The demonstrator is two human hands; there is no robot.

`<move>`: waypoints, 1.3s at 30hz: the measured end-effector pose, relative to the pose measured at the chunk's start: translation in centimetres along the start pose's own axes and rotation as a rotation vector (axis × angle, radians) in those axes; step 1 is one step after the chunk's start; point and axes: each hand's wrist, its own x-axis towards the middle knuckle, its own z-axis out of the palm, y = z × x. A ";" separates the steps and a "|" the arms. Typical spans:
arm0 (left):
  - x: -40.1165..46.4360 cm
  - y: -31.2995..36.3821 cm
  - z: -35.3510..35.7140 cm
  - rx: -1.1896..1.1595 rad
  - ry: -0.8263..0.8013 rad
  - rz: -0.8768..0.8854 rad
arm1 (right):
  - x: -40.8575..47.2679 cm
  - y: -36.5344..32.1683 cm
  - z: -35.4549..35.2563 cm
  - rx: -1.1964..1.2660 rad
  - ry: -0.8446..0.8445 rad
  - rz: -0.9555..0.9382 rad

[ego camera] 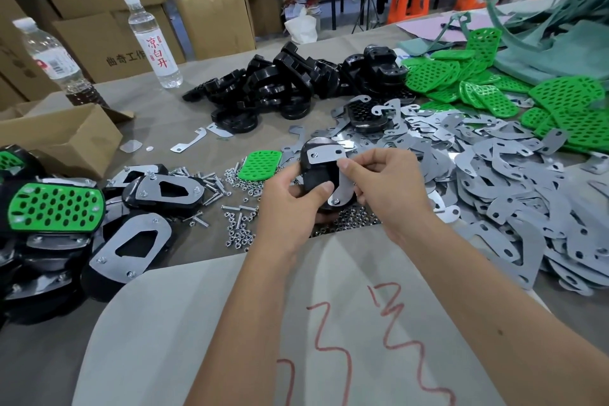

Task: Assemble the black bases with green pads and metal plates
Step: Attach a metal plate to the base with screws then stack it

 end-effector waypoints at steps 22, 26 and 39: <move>0.7 -0.3 0.2 -0.066 0.255 0.141 | -1.0 -1.1 0.8 0.150 -0.188 -0.166; 1.0 -0.5 0.1 -0.061 0.260 0.181 | -1.3 -1.3 1.0 0.183 -0.220 -0.179; 1.1 -0.6 0.4 -0.231 0.321 0.208 | -1.6 -1.0 1.6 0.178 -0.282 -0.203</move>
